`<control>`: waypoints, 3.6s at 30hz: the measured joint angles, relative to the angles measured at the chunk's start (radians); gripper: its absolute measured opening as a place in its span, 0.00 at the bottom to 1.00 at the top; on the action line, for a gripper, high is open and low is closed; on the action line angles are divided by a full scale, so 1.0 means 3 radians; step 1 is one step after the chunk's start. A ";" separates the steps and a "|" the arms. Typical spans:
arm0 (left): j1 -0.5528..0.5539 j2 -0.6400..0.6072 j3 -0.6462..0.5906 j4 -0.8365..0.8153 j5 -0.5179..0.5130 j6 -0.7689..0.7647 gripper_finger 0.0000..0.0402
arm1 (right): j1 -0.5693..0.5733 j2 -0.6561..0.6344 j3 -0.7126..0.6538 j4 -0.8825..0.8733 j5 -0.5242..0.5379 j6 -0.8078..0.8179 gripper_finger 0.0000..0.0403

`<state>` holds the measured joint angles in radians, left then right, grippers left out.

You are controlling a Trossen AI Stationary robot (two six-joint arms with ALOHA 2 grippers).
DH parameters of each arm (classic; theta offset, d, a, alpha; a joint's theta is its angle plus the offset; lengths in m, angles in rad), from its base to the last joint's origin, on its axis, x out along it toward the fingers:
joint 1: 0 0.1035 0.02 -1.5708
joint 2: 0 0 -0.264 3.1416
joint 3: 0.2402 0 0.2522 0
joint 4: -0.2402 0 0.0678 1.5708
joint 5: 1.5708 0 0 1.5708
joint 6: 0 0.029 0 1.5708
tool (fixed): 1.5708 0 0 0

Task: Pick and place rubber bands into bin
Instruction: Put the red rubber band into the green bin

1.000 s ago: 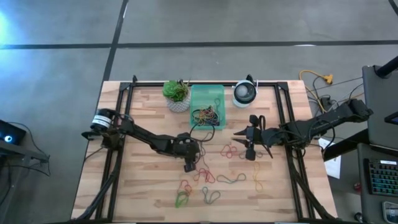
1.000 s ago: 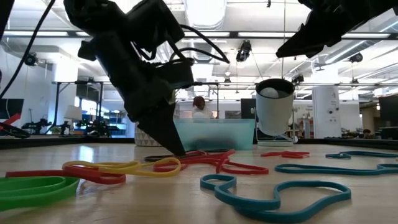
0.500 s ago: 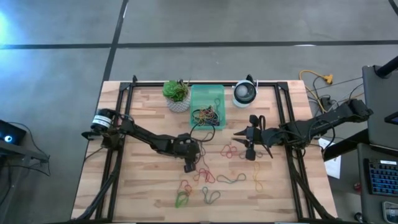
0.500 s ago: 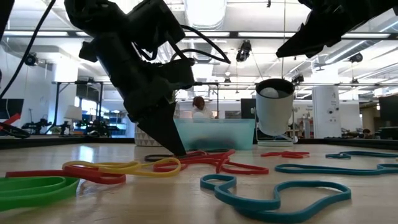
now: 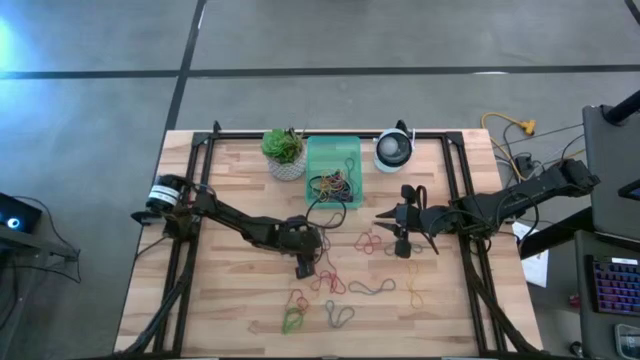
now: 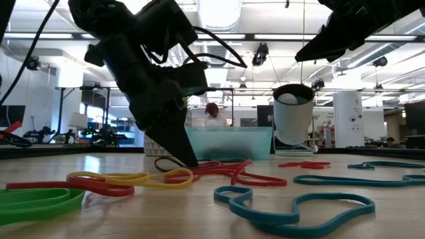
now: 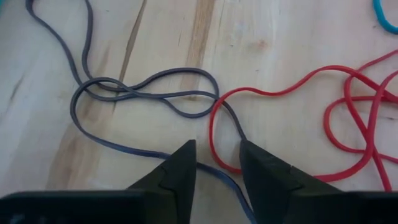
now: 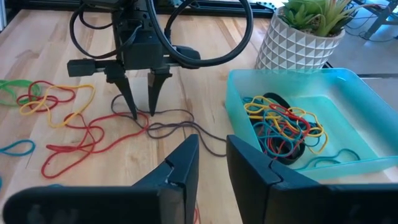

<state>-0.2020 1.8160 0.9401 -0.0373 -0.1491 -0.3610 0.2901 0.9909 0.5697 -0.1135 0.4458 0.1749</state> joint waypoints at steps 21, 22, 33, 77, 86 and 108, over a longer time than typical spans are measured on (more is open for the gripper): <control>-0.0009 -0.0143 0.0113 -0.0019 0.0059 0.0120 0.00 | -0.0001 0.0001 -0.0006 -0.0004 0.0000 -0.0006 0.17; -0.0009 -0.0170 0.0113 -0.0023 0.0059 0.0140 0.00 | 0.0000 0.0001 -0.0006 -0.0008 0.0000 -0.0006 0.17; -0.0007 -0.0364 0.0140 -0.0104 0.0114 0.0211 0.00 | -0.0001 0.0001 -0.0011 -0.0010 0.0000 0.0007 0.17; 0.0062 0.0011 0.0048 0.0041 0.0129 0.0172 0.39 | -0.0001 0.0000 -0.0013 0.0001 0.0000 0.0031 0.17; 0.0064 0.0018 0.0055 0.0045 0.0130 0.0170 0.38 | -0.0001 0.0000 -0.0019 -0.0003 0.0000 0.0031 0.17; 0.0065 0.0011 0.0052 0.0004 0.0255 0.0178 0.01 | -0.0001 0.0000 -0.0024 -0.0002 0.0000 0.0029 0.17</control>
<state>-0.1825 1.8193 0.9558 -0.0360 -0.0726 -0.3077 0.2897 0.9909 0.5625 -0.1140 0.4458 0.1837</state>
